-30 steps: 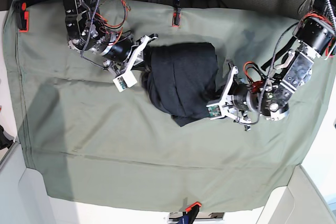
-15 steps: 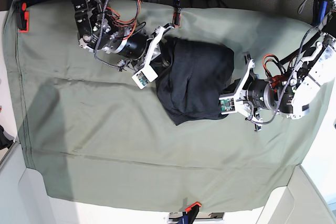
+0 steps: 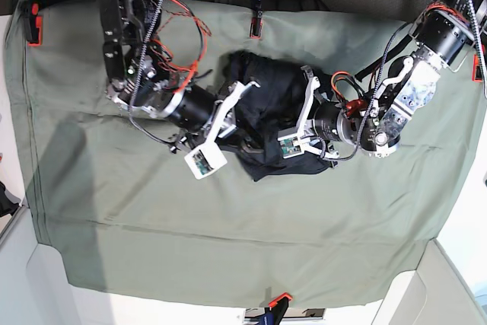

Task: Fold the T-shirt properly
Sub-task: 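Fold the bundle over once more and press it flat with both grippers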

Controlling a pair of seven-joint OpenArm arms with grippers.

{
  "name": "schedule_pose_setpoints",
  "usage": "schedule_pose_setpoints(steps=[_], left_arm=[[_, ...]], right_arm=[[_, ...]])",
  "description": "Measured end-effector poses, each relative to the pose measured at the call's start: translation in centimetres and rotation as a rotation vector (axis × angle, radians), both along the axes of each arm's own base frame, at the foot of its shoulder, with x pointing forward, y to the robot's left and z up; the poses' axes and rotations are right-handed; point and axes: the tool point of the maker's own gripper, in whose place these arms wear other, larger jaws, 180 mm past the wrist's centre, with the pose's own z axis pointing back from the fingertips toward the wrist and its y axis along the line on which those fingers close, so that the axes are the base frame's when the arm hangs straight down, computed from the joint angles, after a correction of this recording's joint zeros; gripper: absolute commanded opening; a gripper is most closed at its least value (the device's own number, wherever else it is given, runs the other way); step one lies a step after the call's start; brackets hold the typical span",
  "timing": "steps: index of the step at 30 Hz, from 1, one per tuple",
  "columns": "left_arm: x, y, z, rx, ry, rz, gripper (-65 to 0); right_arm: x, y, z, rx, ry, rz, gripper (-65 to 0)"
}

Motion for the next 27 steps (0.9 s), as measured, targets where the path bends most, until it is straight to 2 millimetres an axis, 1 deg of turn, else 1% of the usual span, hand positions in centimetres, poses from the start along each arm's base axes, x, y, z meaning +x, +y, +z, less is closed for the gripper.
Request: schedule_pose_setpoints(steps=[1,2,3,4,6,7,8,9,12,15,18,21,23,25,27], left_arm=[[-0.3,0.1,-0.3,-0.002,0.009,0.002,-65.0],[-0.5,0.3,-0.5,-0.001,0.008,0.002,-65.0],[-0.6,0.5,-0.5,0.000,0.010,0.001,-65.0],[-0.6,0.7,-0.5,0.003,0.009,0.002,-65.0],[-0.8,1.3,-0.4,-0.001,0.027,0.013,-65.0],[-1.0,1.8,-0.4,0.004,0.038,0.020,-65.0],[-1.1,2.6,-0.5,0.024,0.050,0.027,-65.0],[-1.2,3.2,-0.5,0.037,0.057,0.034,-65.0],[-1.6,4.3,-0.4,0.046,0.081,0.048,-65.0],[-2.1,5.3,0.0,0.092,0.085,0.039,-65.0],[-2.9,5.8,0.7,0.129,0.072,0.005,-65.0],[-3.1,6.7,1.9,0.158,0.064,0.002,-65.0],[-2.8,7.1,3.1,0.161,0.045,0.009,-65.0],[-2.4,7.0,4.6,0.142,0.017,0.006,-65.0],[-2.2,6.4,5.9,0.111,-0.007,-0.003,-65.0]], right_arm=[[0.6,0.7,-0.5,-0.004,0.011,0.007,-65.0],[1.2,1.0,-1.3,-0.019,0.026,0.009,-65.0],[1.7,1.2,-2.5,-0.043,0.051,0.017,-65.0],[2.0,1.0,-3.9,-0.072,0.083,0.016,-65.0],[1.8,0.3,-6.9,-0.121,0.152,0.009,-65.0],[1.4,-0.1,-8.4,-0.146,0.188,0.007,-65.0],[1.0,-0.4,-9.6,-0.151,0.212,0.002,-65.0],[0.9,-0.5,-9.9,-0.126,0.215,-0.008,-65.0],[1.1,-1.0,-10.0,-0.116,0.203,-0.018,-65.0],[1.1,-1.6,-10.2,-0.126,0.198,-0.019,-65.0],[1.2,-1.8,-10.1,-0.133,0.193,-0.020,-65.0],[1.2,-1.8,-10.1,-0.134,0.191,-0.020,-65.0],[1.3,-1.8,-9.9,-0.135,0.187,-0.020,-65.0],[1.4,-1.8,-9.4,-0.133,0.175,-0.019,-65.0],[1.6,-1.8,-8.8,-0.133,0.157,-0.019,-65.0]])
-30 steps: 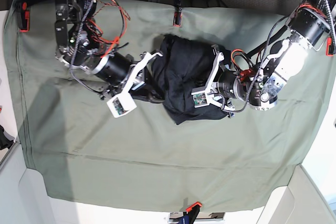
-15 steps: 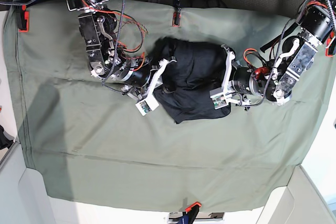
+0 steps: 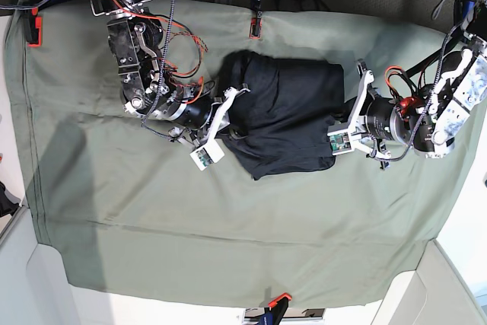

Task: Fold the T-shirt properly

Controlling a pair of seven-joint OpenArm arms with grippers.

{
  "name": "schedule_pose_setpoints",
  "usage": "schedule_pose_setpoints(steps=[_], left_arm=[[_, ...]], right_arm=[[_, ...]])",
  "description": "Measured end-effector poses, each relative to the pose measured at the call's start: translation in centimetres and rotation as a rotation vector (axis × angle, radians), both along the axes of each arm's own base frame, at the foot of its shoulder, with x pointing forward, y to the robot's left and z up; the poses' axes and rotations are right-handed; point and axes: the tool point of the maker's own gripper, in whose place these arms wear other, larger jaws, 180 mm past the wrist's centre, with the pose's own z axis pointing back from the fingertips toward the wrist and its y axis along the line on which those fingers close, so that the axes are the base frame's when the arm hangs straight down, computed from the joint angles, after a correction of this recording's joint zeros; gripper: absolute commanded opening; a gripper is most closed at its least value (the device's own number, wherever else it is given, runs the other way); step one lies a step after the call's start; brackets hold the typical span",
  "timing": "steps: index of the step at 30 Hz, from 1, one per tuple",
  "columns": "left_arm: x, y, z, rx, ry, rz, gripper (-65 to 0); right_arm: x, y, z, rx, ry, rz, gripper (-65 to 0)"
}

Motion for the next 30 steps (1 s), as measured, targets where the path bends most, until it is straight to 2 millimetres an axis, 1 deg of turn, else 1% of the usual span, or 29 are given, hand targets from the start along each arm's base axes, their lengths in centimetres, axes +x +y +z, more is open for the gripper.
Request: schedule_pose_setpoints(steps=[3,5,8,9,11,14,17,19,21,24,27,30], left_arm=[[0.8,-0.3,1.8,-0.022,-0.046,0.004,-65.0],[1.3,-0.2,2.9,-0.042,-0.068,0.017,-65.0],[1.9,0.8,3.9,-0.049,-0.094,0.054,-65.0],[1.8,1.3,4.1,-0.056,-0.088,0.077,-65.0],[0.8,2.0,3.8,-0.088,-0.048,0.124,-65.0],[-1.2,3.1,2.9,-0.134,0.012,0.197,-65.0],[-2.9,5.4,2.3,-0.133,0.044,0.291,-65.0],[-4.8,6.9,1.7,-0.134,0.091,0.353,-65.0],[-7.3,8.3,0.7,-0.122,0.151,0.408,-65.0],[-11.1,10.1,-0.7,-0.083,0.231,0.471,-65.0],[-14.8,10.5,-1.3,-0.063,0.302,0.495,-65.0],[-19.2,10.5,-2.0,-0.041,0.387,0.519,-65.0]], right_arm=[[0.4,0.1,1.7,0.008,-0.048,-0.001,-65.0],[0.8,0.1,3.3,0.010,-0.090,0.003,-65.0],[1.0,0.1,6.1,0.009,-0.162,0.004,-65.0],[0.9,0.1,7.1,0.013,-0.188,0.004,-65.0],[0.2,-0.2,8.5,0.012,-0.220,0.010,-65.0],[-1.1,-1.4,8.4,-0.026,-0.220,0.021,-65.0],[-3.2,-3.4,7.4,-0.052,-0.186,0.014,-65.0],[-5.2,-4.5,6.6,-0.061,-0.155,0.010,-65.0],[-7.3,-5.4,5.9,-0.065,-0.119,0.015,-65.0],[-10.5,-7.5,4.3,-0.111,-0.060,0.017,-65.0],[-13.5,-10.4,3.0,-0.193,-0.003,0.014,-65.0],[-16.3,-13.1,2.7,-0.243,0.046,0.004,-65.0]])
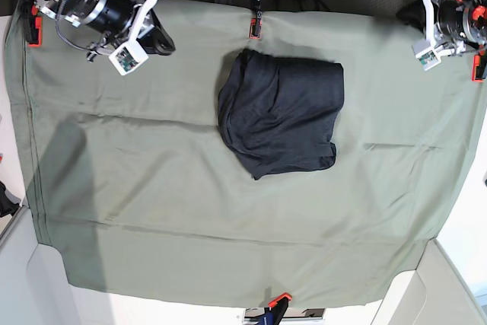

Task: Fold the T-shirt properly

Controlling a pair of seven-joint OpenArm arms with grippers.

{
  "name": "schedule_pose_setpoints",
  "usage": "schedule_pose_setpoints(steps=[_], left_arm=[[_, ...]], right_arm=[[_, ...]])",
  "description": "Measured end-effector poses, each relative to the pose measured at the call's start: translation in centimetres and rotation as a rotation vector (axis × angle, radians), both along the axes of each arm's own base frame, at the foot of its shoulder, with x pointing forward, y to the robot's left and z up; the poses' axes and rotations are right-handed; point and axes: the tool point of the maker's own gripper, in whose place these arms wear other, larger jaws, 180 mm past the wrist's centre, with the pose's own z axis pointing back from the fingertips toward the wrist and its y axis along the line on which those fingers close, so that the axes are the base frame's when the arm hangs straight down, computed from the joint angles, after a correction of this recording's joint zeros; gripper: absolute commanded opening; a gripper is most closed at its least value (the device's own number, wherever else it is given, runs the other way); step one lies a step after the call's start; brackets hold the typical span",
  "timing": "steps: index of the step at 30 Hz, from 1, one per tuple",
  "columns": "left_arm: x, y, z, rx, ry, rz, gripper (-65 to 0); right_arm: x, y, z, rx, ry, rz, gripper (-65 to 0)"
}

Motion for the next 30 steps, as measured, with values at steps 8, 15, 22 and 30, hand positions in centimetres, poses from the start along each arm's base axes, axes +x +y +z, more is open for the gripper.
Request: schedule_pose_setpoints(steps=[8,15,22,30], left_arm=[[-11.7,-1.5,-2.2,-0.015,0.264,0.084,-65.0],[-16.6,-0.6,-5.5,0.061,0.324,0.147,-65.0],[-21.7,-1.1,-10.8,0.080,0.556,0.116,-65.0],[-20.2,-4.9,-18.2,0.091,0.644,0.117,-65.0]], right_arm=[[-8.0,-4.5,-1.9,-0.052,0.246,-0.078,-65.0],[-16.8,-6.0,-5.0,-0.081,0.516,-0.115,-65.0],[-24.4,-9.9,-10.1,-0.158,0.809,-0.211,-65.0],[-30.5,-15.0,-15.2,-0.317,1.062,-0.282,-65.0]])
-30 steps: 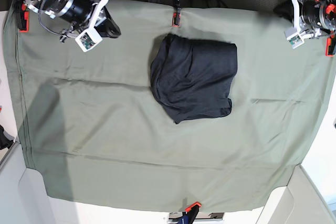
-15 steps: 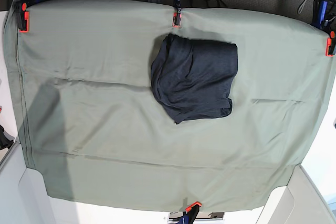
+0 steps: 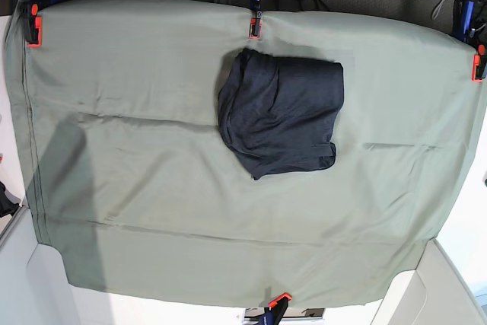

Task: Fold the T-shirt properly

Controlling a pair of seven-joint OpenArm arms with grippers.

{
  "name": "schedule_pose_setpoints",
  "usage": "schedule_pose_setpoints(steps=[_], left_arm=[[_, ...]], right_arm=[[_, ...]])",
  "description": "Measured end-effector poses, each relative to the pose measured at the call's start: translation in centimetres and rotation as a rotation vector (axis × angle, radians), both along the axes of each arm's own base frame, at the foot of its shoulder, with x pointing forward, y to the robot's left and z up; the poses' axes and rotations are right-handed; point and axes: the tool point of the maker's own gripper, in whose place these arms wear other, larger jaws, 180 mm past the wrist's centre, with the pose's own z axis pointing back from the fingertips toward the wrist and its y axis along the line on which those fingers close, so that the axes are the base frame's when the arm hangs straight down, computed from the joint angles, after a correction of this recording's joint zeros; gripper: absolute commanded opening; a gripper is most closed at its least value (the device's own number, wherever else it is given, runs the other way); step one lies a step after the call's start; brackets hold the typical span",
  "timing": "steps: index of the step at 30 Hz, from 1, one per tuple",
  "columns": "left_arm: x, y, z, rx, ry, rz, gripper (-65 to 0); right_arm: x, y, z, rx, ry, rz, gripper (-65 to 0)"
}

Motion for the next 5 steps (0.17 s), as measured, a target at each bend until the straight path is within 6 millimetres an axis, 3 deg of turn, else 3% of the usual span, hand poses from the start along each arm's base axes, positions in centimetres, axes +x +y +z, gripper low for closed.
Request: schedule_pose_setpoints(steps=[2,5], left_arm=[[0.0,-1.7,-1.8,-0.004,0.025,-0.002,-65.0],[-0.3,-3.6,-4.3,0.046,0.064,0.014,-65.0]], right_arm=[[0.4,-1.1,-1.3,-0.028,0.018,-0.028,-65.0],[3.2,-1.9,-3.3,-0.038,-0.014,-0.082,-65.0]])
